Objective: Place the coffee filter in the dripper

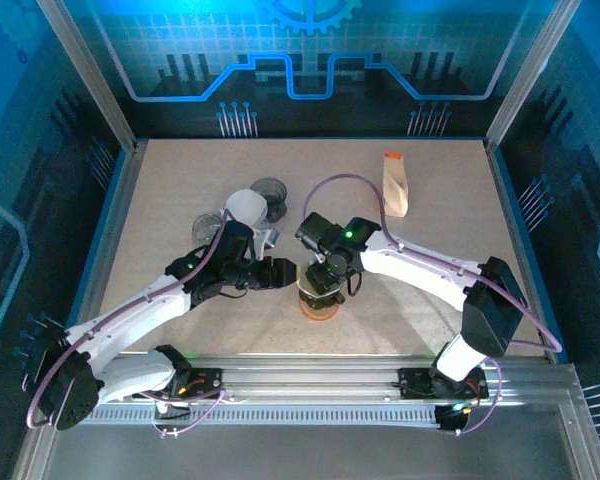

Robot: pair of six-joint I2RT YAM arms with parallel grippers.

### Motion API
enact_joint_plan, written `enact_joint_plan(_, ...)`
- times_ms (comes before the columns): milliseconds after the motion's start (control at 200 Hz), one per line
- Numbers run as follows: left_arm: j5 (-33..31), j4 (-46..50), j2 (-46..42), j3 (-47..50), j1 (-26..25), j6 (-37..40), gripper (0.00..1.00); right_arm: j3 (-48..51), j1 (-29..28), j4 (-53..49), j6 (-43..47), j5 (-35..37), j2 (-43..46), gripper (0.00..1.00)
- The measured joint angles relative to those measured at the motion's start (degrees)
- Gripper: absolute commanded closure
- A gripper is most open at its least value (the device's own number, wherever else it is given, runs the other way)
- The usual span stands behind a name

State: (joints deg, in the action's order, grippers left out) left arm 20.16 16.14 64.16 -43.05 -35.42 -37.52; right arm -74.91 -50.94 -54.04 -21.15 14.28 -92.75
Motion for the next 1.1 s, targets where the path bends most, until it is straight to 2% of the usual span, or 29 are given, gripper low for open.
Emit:
enact_joint_plan(465,0.02,-0.11,0.31,0.0,0.0,-0.02,0.51,1.05,0.0,1.44,-0.02,0.0,-0.59,0.33)
enact_joint_plan(856,0.02,-0.66,-0.17,0.02,0.0,-0.52,0.31,1.09,0.0,1.46,-0.02,0.0,-0.59,0.33)
enact_joint_plan(1096,-0.02,-2.25,-0.96,0.09,0.0,-1.53,0.29,1.27,0.0,1.62,-0.04,-0.02,-0.59,0.32)
